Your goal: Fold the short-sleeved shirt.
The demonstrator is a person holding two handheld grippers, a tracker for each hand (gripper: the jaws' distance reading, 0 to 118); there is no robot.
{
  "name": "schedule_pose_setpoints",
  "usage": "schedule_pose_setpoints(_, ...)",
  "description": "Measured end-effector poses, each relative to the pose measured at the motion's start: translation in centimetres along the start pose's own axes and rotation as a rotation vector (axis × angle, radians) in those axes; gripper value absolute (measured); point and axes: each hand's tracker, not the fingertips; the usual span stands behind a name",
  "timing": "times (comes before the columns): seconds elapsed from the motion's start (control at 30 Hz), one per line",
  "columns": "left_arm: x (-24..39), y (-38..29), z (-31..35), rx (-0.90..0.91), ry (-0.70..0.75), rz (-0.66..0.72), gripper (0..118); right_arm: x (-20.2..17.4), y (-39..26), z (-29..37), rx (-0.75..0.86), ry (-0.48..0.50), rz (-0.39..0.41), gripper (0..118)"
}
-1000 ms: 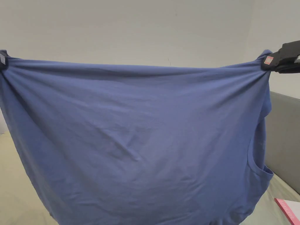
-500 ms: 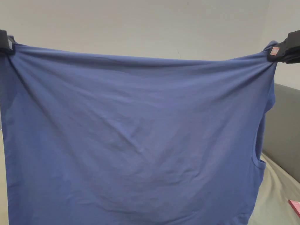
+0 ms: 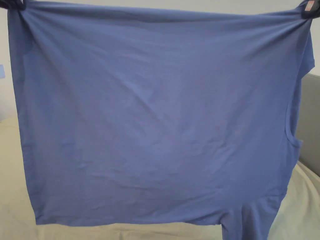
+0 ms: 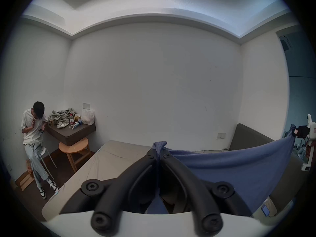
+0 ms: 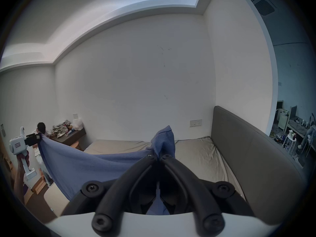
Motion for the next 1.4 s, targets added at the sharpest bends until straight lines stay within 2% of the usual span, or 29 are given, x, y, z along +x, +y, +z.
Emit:
schedule_pose_setpoints(0.13,1.2,0.3,-6.9,0.005,0.044,0.028,4,-0.3,1.2,-5.9,0.007,-0.067,0.07,9)
schedule_pose_setpoints(0.27,2.5,-0.1,-13.0,-0.031,0.091,0.036,4,-1.6,2.2,-11.4,-0.034,-0.136,0.188,9)
schedule_pose_setpoints(0.47,3.9,-1.8,-17.1,0.082,0.155,-0.031,4,-2.9,1.8,-17.2,0.008,-0.164,0.208,9)
schedule_pose_setpoints(0.53,3.7,-3.1,-18.0,0.061,0.155,-0.038,4,-2.6,0.5,-18.9,0.004,-0.163,0.213,9)
schedule_pose_setpoints(0.63,3.0,-6.0,-19.6,-0.011,0.128,-0.017,4,-2.2,-2.3,-21.0,-0.033,-0.156,0.179,9)
schedule_pose_setpoints(0.8,2.6,-12.7,-21.2,-0.114,0.127,-0.08,4,-1.9,-8.6,-23.6,-0.063,-0.159,0.185,9)
schedule_pose_setpoints(0.87,2.2,-15.7,-21.1,-0.15,0.099,-0.053,4,-2.6,-12.5,-23.2,-0.105,-0.118,0.158,9)
schedule_pose_setpoints(1.0,1.0,-23.7,-20.4,-0.21,0.007,0.065,4,-2.5,-22.3,-23.8,-0.213,-0.128,0.235,9)
schedule_pose_setpoints(1.03,1.3,-26.1,-19.5,-0.279,0.002,0.036,4,-2.4,-25.4,-23.6,-0.23,-0.123,0.227,9)
schedule_pose_setpoints(1.07,1.4,-29.0,-19.1,-0.31,0.025,0.043,4,-2.2,-28.8,-23.5,-0.252,-0.105,0.186,9)
schedule_pose_setpoints(1.1,1.3,-31.9,-18.5,-0.339,0.01,0.063,4,-2.1,-32.1,-23.2,-0.311,-0.116,0.184,9)
schedule_pose_setpoints(1.17,1.3,-37.6,-16.6,-0.41,-0.016,0.162,4,-1.4,-38.8,-22.5,-0.36,-0.081,0.077,9)
schedule_pose_setpoints(1.23,1.1,-43.0,-14.8,-0.498,-0.03,0.225,4,-1.0,-45.1,-22.0,-0.466,-0.085,0.042,9)
schedule_pose_setpoints(1.27,1.0,-45.6,-13.7,-0.512,-0.026,0.239,4,0.0,-48.2,-22.4,-0.525,-0.091,0.064,9)
schedule_pose_setpoints(1.33,-0.2,-50.4,-12.5,-0.587,-0.017,0.207,4,0.4,-53.4,-21.1,-0.603,-0.092,0.072,9)
schedule_pose_setpoints(1.4,-1.0,-54.1,-10.4,-0.661,-0.022,0.138,4,1.3,-57.1,-19.5,-0.639,-0.091,0.018,9)
